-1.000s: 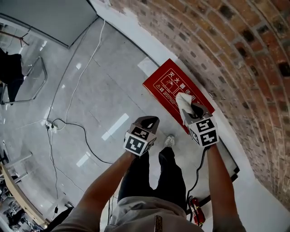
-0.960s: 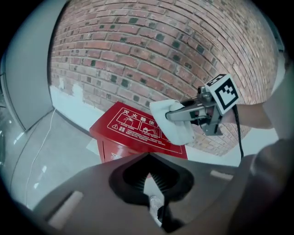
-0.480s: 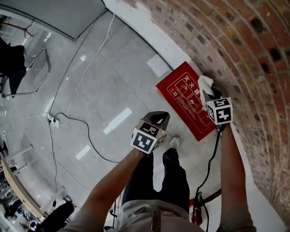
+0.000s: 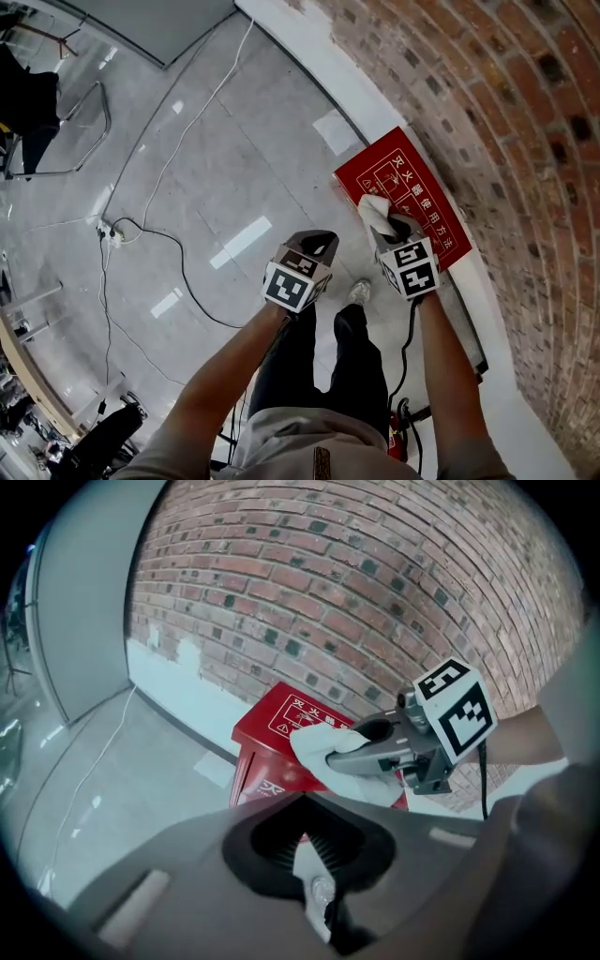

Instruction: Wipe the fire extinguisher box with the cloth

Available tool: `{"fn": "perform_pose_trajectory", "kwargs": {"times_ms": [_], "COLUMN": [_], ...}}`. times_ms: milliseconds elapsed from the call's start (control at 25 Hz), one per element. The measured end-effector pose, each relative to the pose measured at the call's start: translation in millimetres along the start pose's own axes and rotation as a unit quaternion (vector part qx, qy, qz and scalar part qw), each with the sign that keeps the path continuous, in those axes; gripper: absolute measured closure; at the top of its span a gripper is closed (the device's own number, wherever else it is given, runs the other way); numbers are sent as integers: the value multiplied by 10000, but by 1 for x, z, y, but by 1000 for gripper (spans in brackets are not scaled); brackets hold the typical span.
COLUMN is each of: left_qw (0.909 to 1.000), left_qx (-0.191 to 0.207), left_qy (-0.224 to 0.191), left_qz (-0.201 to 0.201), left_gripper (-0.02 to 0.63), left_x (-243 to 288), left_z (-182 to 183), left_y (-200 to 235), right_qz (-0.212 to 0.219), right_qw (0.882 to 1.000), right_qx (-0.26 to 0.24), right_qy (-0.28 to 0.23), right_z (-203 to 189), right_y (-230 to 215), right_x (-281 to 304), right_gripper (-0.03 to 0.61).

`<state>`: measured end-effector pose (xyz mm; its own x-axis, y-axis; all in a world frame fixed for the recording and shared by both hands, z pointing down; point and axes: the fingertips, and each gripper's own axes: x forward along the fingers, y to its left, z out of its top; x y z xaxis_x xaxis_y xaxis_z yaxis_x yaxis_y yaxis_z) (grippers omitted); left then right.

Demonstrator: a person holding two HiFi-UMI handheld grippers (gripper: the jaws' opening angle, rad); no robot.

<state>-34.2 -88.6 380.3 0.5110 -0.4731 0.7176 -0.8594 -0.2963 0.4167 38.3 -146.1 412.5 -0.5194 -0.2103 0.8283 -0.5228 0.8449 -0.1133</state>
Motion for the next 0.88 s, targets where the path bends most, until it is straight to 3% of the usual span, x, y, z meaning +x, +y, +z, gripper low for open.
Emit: {"fn": "perform_pose_trajectory", "kwargs": {"times_ms": [160,280,600,880], "left_qw": [9999,9998,9998,9996], "left_qx": [-49,-92,-177,-67], "left_qy": [74,123,-54,-230], "left_qz": [112,101,-29,-164], "left_gripper": [614,614,614,614], "left_x": [-10,-16,-19,-18], "left_z": [-13,-20,0,34], "left_y": [12,16,28,40], "right_qz": [392,387,-492,-1456], "right_qw": [9989,9991,9973,9893], "right_qx": [-224,-148,93,-128], "right_qy": [117,-41,-538,23], "right_z": [1,14,83,102], "right_y": [42,40,-67,-154], "right_x": [9,3,-14,15], "right_gripper": [459,459,459,457]}}
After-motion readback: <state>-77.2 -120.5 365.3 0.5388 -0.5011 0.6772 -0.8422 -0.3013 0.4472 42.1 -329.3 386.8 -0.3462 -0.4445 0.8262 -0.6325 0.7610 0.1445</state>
